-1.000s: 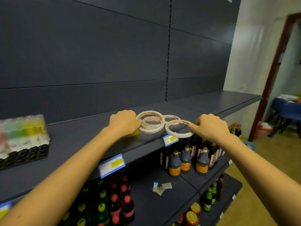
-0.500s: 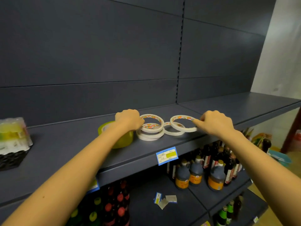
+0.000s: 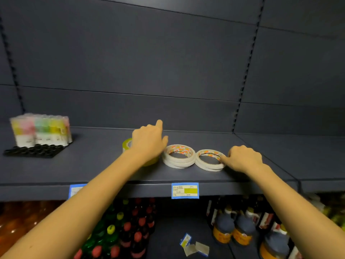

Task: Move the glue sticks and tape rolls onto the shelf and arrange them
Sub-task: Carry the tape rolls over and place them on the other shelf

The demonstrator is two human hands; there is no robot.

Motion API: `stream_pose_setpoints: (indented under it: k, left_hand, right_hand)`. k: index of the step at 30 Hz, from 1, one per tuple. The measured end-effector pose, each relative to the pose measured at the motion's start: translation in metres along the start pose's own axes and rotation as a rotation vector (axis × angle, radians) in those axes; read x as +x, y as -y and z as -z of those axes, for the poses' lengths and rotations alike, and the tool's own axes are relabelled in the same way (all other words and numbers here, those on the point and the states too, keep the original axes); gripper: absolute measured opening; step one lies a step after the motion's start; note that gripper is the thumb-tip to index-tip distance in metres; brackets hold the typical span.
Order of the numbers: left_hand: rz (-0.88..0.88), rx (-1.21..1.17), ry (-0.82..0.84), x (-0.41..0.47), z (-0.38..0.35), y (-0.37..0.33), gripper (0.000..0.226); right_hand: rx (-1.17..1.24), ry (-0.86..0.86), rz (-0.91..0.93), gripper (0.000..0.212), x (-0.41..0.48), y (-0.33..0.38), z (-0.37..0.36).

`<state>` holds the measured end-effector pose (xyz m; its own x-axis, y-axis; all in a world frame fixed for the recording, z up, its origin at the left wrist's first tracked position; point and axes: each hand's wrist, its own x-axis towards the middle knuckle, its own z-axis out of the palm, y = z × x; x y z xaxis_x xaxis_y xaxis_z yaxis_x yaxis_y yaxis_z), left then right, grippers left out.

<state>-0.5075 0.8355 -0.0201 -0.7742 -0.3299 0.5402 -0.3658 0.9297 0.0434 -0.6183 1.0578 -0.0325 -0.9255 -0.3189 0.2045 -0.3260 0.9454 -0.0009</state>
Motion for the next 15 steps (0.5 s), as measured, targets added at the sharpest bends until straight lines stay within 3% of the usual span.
stream_pose_setpoints:
  k: [7,15]
  left_hand:
    - [0.142,0.049,0.036,-0.031,0.027,0.064,0.046]
    - [0.367,0.154,0.047,-0.088,0.063,0.148,0.039]
  right_hand:
    - [-0.120,-0.290,0.150,0.058,0.001,0.038,0.031]
    - [0.184,-0.199,0.749,0.039,-0.035,0.166,0.055]
